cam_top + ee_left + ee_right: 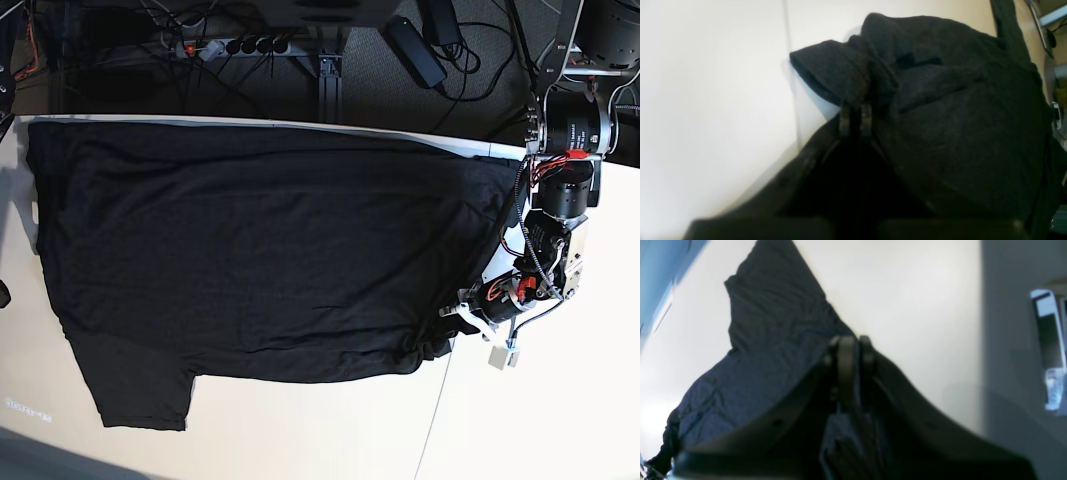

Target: Fold the T-shirt properly

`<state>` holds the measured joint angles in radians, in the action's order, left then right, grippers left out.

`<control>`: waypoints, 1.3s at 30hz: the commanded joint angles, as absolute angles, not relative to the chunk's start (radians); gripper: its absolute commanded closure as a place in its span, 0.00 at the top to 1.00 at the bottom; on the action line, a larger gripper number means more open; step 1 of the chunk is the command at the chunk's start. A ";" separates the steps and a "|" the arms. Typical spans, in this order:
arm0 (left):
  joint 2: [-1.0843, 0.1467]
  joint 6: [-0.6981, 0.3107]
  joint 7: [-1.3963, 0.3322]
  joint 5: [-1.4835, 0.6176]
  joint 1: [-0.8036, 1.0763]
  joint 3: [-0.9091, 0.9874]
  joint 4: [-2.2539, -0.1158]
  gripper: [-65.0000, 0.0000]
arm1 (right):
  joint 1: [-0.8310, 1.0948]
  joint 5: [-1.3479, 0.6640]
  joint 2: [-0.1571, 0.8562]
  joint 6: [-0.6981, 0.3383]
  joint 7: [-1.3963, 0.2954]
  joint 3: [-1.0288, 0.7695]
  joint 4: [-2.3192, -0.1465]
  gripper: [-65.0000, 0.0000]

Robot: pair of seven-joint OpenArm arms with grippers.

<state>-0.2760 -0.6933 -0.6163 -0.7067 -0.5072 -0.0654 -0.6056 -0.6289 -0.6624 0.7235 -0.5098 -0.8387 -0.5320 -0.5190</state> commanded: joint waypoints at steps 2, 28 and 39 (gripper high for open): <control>-0.278 -0.698 -0.661 -0.661 -0.514 -0.069 -0.604 0.00 | -0.653 -0.680 0.756 -0.577 -0.807 -0.535 -0.537 0.05; -0.337 -0.698 -0.678 -0.640 -0.514 -0.069 -0.604 0.00 | -0.653 -0.315 0.537 -0.573 -0.557 -0.534 -0.486 0.40; -0.342 -0.698 -0.686 -0.638 -0.511 -0.069 -0.604 0.00 | -0.576 -0.276 0.537 -0.573 -0.553 -0.534 -0.490 0.00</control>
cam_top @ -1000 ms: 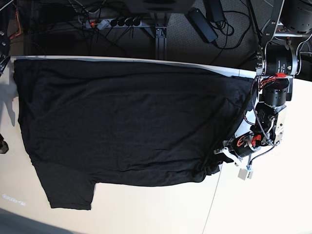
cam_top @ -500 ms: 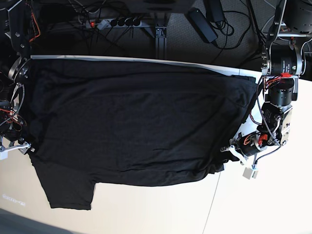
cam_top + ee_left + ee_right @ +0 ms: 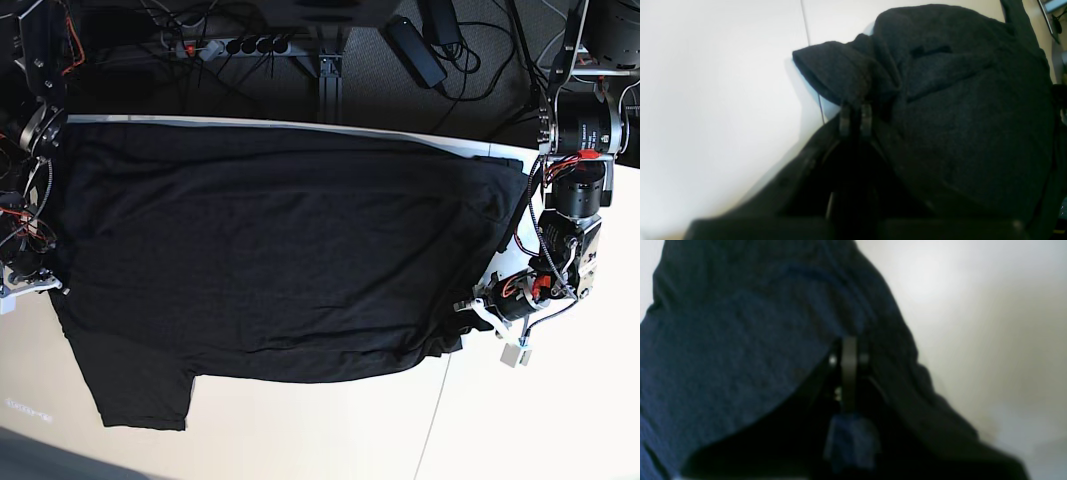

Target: Fold the T-shirt properly

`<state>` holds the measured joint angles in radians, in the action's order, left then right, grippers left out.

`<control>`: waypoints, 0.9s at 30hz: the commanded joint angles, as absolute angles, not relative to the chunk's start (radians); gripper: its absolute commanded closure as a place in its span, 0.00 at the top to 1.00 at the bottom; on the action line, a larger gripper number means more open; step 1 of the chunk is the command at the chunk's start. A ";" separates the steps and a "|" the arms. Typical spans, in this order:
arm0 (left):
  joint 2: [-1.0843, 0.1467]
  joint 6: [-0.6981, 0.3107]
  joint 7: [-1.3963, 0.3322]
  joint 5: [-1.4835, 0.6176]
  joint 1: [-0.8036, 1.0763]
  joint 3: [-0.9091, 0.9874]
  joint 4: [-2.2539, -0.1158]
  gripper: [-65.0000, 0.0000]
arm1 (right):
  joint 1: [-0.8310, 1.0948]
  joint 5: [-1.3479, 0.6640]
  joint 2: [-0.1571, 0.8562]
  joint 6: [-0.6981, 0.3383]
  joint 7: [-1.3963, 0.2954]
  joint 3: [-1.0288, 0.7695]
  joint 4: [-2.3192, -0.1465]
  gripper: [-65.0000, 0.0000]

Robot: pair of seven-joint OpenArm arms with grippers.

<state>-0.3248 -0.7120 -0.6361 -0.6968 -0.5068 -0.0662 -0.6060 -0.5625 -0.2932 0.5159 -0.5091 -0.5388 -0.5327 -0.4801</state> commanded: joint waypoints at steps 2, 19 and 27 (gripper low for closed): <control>-0.348 -0.698 -0.685 -0.639 -0.512 -0.069 -0.604 0.00 | -0.543 -0.292 0.537 -0.573 -0.544 -0.535 -0.490 0.00; -0.352 -0.698 -0.689 -0.647 -0.512 -0.069 -0.604 0.00 | -0.322 -0.508 0.553 -0.574 -0.605 -0.535 -0.541 0.00; -0.352 -0.698 -0.688 -0.666 -0.512 -0.069 -0.604 0.00 | -0.228 -0.593 0.553 -0.574 -0.693 -0.535 -0.696 0.00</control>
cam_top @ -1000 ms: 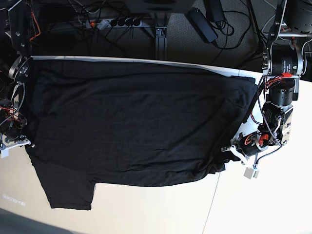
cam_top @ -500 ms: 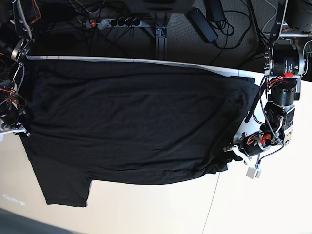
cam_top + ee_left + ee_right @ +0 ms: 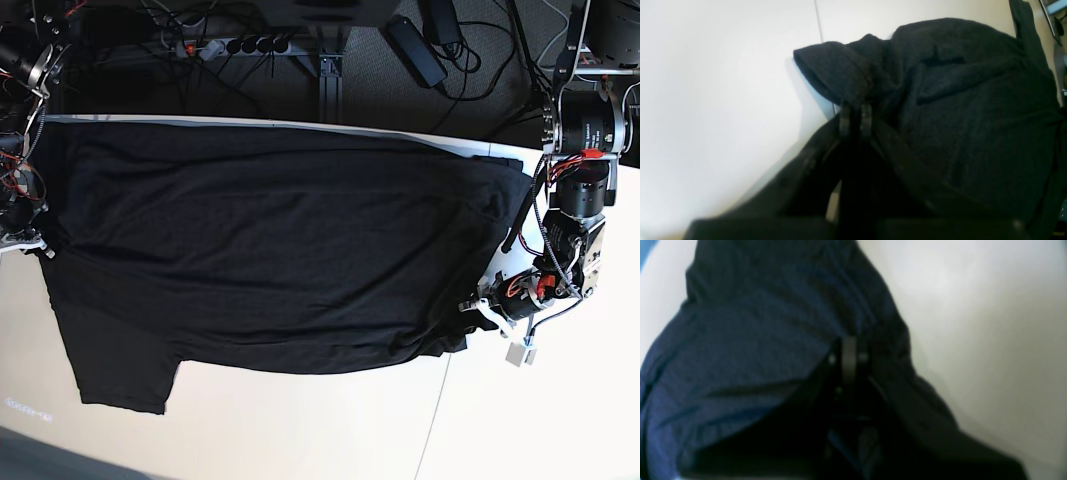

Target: Fold the T-shirt properly

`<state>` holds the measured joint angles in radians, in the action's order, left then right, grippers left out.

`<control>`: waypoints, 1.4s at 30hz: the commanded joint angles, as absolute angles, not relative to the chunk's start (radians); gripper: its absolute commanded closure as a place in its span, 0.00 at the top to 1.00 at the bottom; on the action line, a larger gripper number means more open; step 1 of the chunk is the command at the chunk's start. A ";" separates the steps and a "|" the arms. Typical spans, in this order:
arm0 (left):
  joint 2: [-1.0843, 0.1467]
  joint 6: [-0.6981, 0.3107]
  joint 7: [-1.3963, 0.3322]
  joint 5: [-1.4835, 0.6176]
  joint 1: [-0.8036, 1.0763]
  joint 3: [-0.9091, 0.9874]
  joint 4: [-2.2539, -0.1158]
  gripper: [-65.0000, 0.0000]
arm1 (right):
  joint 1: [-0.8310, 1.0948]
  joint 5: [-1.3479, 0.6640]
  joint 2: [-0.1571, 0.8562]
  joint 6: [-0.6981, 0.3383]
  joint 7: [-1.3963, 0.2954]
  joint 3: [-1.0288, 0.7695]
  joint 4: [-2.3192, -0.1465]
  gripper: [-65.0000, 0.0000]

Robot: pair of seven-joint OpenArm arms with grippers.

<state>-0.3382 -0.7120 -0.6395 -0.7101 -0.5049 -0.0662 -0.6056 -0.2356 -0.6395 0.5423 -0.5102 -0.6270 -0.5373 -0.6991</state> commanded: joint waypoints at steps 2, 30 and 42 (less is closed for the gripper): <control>-0.352 -0.698 -0.688 -0.666 -0.512 -0.069 -0.604 0.00 | -0.205 -0.614 0.554 -0.574 -0.697 -0.535 -0.743 0.00; -0.352 -0.698 -0.716 -0.665 -0.512 -0.069 -0.604 0.00 | -0.551 -0.455 0.591 -0.572 -0.526 -0.535 -0.676 0.49; -0.368 -0.698 -0.722 -0.699 -0.512 -0.069 -0.604 0.00 | -0.606 -0.327 0.595 -0.562 -0.466 -0.535 -0.434 0.51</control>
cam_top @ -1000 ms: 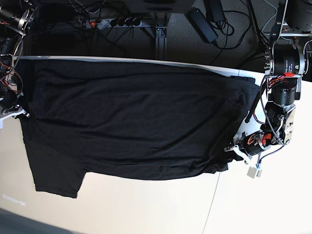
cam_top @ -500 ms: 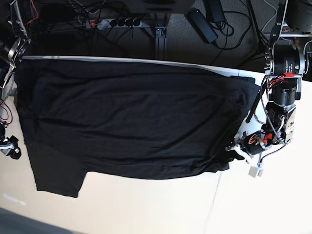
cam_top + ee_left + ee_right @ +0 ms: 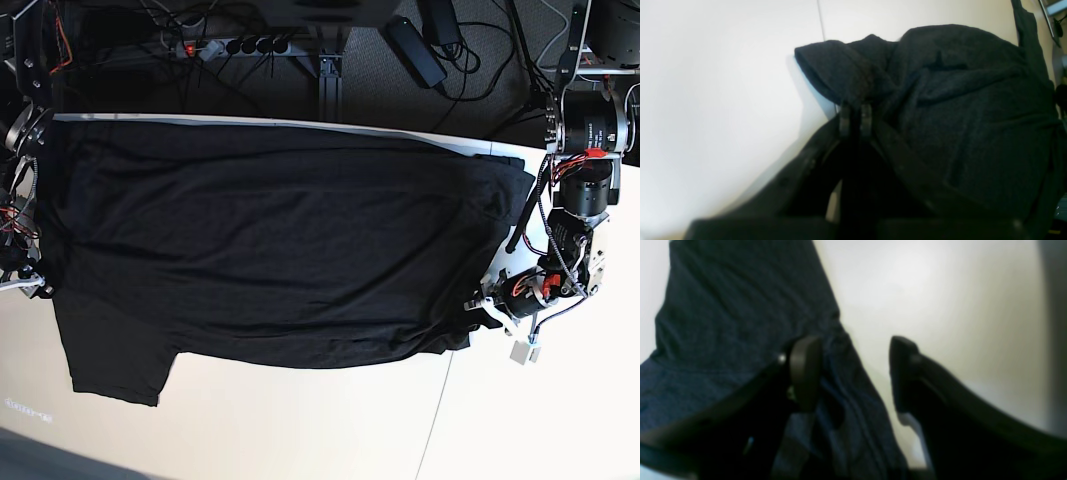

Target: Fold the T-shirt properly

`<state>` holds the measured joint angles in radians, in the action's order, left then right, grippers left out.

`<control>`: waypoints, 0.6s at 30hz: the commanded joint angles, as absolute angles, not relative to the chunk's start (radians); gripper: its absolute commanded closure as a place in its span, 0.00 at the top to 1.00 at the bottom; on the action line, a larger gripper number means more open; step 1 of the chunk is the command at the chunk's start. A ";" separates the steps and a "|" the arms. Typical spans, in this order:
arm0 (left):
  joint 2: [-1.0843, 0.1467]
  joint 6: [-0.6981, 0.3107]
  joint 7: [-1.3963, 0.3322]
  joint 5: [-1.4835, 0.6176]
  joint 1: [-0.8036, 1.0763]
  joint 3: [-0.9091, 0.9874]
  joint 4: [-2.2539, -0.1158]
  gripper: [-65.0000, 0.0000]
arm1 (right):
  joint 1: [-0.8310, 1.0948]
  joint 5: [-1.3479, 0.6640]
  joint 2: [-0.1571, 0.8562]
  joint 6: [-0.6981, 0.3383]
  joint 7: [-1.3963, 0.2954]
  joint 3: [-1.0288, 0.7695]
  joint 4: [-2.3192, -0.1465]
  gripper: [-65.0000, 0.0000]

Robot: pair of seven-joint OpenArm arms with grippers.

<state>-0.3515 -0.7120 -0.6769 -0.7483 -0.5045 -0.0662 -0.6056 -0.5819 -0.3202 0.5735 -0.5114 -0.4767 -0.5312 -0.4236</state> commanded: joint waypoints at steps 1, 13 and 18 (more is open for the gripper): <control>-0.368 -0.698 -0.722 -0.699 -0.512 -0.069 -0.604 0.00 | -0.606 -0.324 0.595 -0.562 -0.461 -0.535 -0.424 0.51; -0.368 -0.698 -0.715 -0.718 -0.513 -0.069 -0.604 0.00 | -0.606 -0.318 0.553 -0.583 -0.452 -0.514 -0.412 0.51; -0.368 -0.698 -0.714 -0.718 -0.513 -0.069 -0.604 0.00 | -0.606 -0.319 0.529 -0.582 -0.452 -0.405 -0.412 0.51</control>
<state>-0.3519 -0.7120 -0.6796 -0.7593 -0.5045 -0.0662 -0.6037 -0.5949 -0.3317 0.5220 -0.5129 -0.4118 -0.4053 -0.4088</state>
